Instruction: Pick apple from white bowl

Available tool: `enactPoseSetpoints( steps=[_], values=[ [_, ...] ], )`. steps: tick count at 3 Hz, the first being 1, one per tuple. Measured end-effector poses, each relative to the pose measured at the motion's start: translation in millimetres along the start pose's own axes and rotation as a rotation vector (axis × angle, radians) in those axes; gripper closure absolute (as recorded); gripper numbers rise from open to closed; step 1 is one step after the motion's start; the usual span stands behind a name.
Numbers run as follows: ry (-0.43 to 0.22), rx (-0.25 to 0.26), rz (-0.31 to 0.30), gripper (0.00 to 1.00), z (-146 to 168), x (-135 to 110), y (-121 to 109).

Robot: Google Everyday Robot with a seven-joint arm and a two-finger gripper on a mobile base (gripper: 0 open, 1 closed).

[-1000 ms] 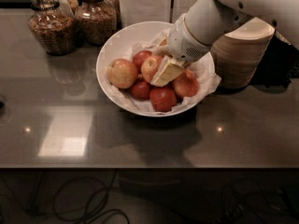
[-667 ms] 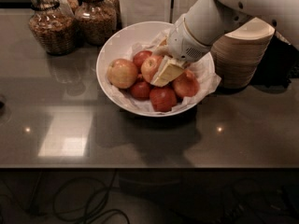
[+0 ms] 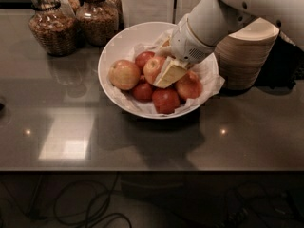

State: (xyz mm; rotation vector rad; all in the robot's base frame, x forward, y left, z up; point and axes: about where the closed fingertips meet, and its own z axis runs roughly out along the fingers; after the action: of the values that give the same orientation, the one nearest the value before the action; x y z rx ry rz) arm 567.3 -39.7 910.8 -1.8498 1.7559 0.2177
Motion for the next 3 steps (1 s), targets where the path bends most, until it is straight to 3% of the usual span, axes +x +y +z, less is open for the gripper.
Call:
enactPoseSetpoints(
  steps=[1, 3],
  values=[
    [-0.025, -0.009, -0.005, 1.00, 0, -3, 0],
    [-0.197, 0.022, -0.046, 1.00, -20, -5, -8]
  ],
)
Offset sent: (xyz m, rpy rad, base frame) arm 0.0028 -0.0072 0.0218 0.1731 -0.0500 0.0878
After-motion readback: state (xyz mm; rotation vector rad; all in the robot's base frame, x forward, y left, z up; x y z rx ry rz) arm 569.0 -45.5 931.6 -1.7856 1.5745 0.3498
